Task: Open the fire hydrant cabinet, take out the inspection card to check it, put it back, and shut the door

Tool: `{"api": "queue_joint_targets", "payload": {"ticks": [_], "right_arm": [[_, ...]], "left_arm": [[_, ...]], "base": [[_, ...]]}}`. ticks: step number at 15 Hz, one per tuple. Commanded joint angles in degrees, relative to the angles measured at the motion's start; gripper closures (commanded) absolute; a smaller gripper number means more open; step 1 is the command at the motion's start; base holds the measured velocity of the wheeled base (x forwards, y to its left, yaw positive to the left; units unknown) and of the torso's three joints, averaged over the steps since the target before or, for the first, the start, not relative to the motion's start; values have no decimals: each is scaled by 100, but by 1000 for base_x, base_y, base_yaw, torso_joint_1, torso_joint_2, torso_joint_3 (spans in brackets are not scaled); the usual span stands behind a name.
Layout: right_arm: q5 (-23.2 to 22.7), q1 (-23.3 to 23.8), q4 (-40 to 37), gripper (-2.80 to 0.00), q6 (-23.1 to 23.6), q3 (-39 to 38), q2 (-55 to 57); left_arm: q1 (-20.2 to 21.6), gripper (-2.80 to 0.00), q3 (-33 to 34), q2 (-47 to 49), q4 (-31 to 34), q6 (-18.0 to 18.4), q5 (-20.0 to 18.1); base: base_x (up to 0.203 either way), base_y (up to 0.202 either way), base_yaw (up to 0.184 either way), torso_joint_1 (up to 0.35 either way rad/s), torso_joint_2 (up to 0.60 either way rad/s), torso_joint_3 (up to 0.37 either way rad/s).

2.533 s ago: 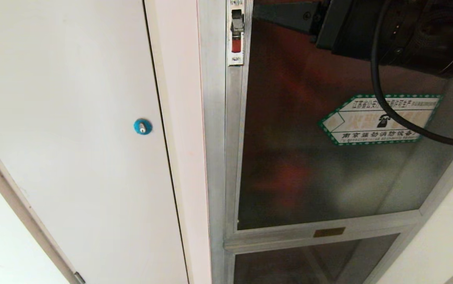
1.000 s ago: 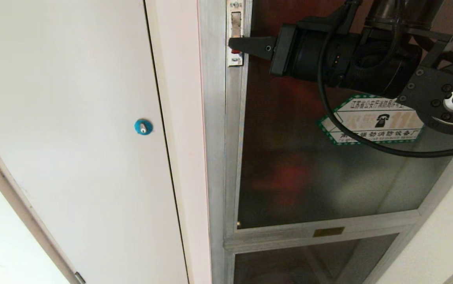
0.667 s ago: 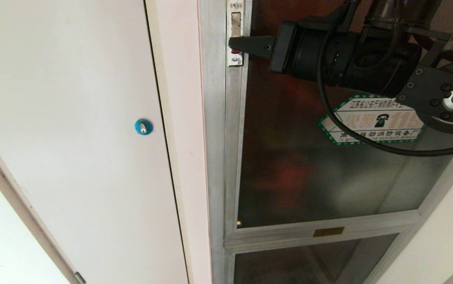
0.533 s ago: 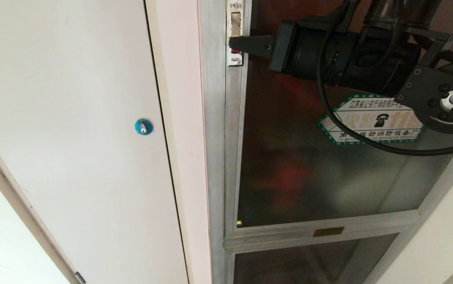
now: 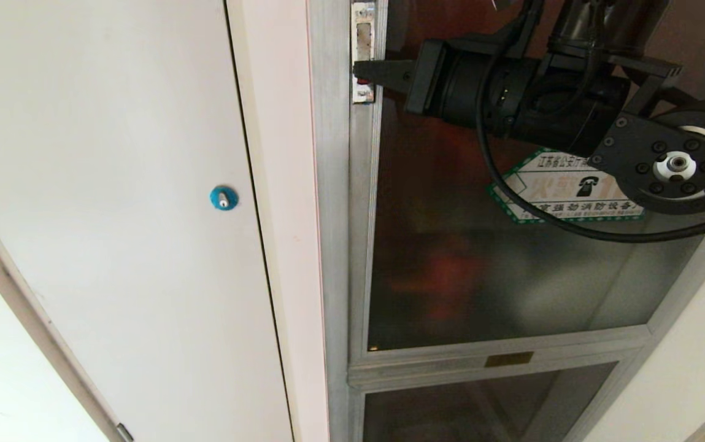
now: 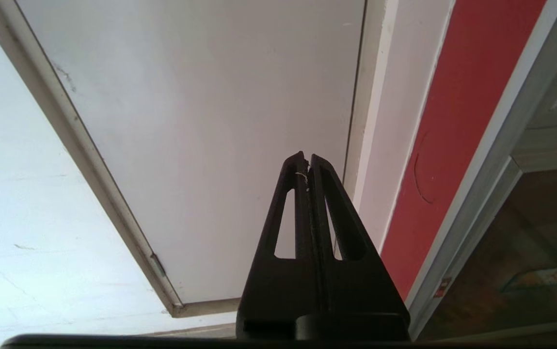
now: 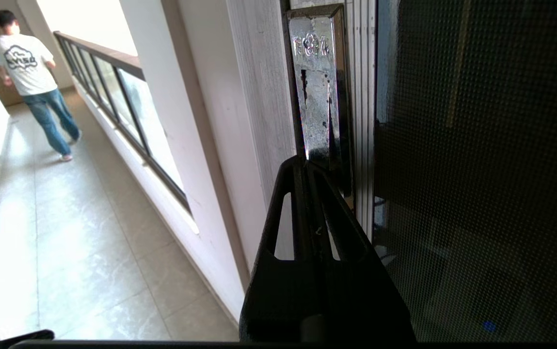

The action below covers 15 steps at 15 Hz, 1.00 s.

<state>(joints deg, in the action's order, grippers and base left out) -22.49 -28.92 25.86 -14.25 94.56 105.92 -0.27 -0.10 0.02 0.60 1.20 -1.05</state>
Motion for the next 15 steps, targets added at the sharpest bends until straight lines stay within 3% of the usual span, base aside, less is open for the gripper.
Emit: {"api": "queue_joint_targets", "payload": {"ticks": [1,8,15], "right_arm": [[32,9,25,0,-14,10,25],[555,18,159,0,-8,-193,-40],[773,18,394,0,-16,-658,-395]], "left_arm": [[-3,0,1,6,2,3,-1],[0,0,1,6,2,3,-1],[0,0,1,6,2,3,-9]], "base": [[0,0,0,0,0,0],[0,0,0,0,0,0],[0,0,0,0,0,0]]}}
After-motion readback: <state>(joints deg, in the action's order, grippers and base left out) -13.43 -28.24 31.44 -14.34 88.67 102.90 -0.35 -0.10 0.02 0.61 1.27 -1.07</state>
